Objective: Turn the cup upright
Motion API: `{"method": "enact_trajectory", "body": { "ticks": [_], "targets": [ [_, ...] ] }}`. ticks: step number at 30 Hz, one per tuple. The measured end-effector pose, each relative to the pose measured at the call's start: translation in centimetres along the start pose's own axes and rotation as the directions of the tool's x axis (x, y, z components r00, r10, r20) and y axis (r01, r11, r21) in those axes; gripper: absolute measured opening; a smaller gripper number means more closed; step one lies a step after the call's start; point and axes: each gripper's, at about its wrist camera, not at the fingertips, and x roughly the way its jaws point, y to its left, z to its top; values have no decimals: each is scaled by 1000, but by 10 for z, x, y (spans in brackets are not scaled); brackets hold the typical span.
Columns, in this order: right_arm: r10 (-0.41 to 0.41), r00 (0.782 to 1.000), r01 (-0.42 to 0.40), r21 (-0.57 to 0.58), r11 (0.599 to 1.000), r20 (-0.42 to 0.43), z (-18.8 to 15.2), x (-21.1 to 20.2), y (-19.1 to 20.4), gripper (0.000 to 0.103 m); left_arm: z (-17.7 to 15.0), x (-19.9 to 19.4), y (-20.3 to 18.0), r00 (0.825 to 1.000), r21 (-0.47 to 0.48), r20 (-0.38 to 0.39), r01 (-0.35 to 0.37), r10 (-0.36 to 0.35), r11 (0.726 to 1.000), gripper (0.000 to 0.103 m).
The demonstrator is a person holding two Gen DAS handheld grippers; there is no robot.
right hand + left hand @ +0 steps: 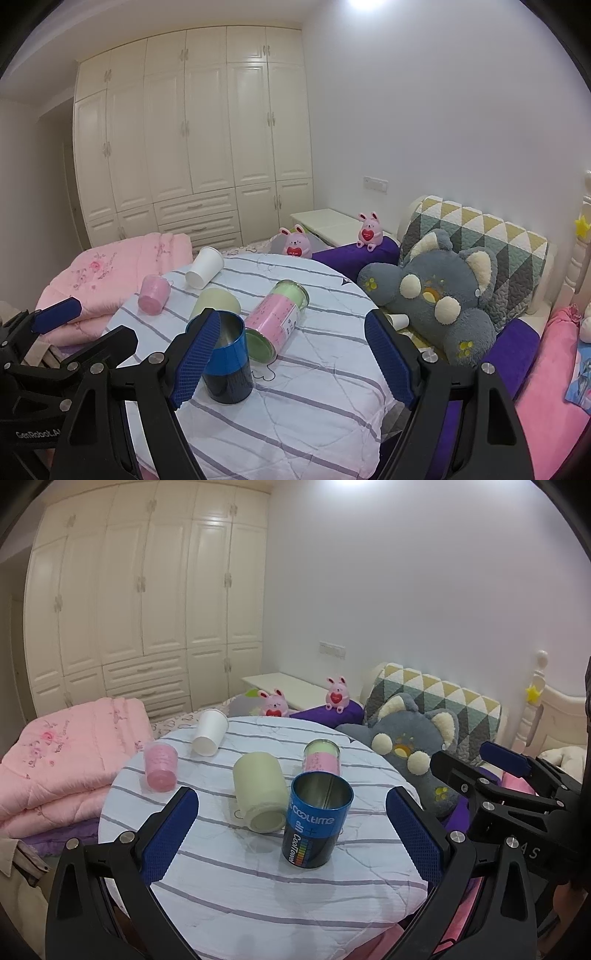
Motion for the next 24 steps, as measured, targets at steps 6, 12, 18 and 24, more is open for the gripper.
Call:
{"method": "enact_trajectory", "body": {
  "ticks": [6,12,18,24],
  "targets": [
    [0,1000,0,-3,1000,2,0,2,1,82,2,1,1,1000,2,4,3,-3,1000,103],
    [0,1000,0,-3,1000,3,0,2,2,82,4,3,1,1000,2,11,5,-5,1000,103],
    [1,1000,-1,-4,1000,1,1,3,1,82,5,7,-2,1000,12,14,2,-3,1000,103],
    [1,1000,-1,-5,1000,0,1,4,1,82,4,6,-2,1000,13,15,0,0,1000,103]
  ]
}}
